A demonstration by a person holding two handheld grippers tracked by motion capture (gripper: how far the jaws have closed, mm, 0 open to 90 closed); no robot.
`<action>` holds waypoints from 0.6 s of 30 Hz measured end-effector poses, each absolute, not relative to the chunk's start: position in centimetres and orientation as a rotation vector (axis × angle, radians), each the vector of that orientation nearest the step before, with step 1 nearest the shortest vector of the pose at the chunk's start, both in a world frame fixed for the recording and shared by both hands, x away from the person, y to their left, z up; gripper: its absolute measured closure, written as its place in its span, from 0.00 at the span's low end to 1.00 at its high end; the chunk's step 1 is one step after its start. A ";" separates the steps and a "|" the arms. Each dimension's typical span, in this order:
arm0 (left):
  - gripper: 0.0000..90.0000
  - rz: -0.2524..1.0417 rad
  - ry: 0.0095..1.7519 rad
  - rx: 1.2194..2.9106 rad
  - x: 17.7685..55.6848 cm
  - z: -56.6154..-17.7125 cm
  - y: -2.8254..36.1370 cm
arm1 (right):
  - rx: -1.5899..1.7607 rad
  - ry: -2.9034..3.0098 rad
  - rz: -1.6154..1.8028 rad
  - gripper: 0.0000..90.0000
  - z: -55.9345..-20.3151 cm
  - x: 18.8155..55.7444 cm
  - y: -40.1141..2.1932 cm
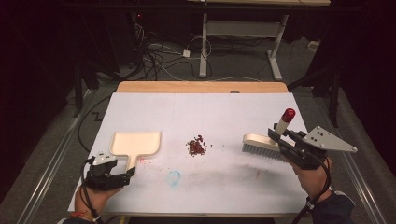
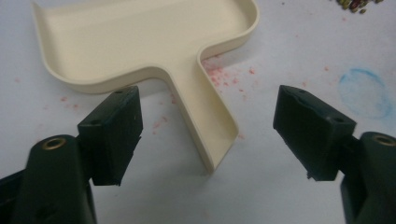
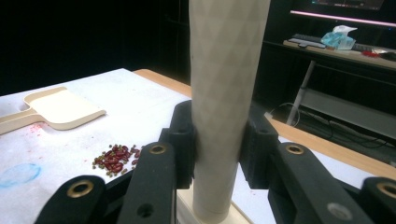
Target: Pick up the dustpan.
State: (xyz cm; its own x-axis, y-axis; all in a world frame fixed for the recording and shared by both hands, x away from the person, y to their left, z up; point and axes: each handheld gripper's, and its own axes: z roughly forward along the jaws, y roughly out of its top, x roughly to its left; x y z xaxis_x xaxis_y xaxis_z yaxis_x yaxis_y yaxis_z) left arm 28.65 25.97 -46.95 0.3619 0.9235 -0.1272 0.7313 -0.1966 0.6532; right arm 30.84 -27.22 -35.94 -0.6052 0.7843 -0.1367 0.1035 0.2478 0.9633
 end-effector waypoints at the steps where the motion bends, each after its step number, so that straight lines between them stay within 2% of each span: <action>1: 0.26 0.390 1.430 1.992 28.6 -46.9 26.0 | 0.804 1.895 1.391 0.78 -35.9 30.9 -27.2; 7: 0.35 0.366 1.507 2.059 31.7 -49.0 24.5 | 0.795 1.903 1.388 0.78 -36.0 30.9 -26.8; 11: 0.37 0.425 1.505 2.048 32.4 -49.4 24.4 | 0.800 1.909 1.386 0.78 -36.1 31.0 -26.8; 18: 0.65 0.456 1.473 2.053 33.3 -49.5 25.0 | 0.806 1.911 1.390 0.78 -36.2 30.9 -26.8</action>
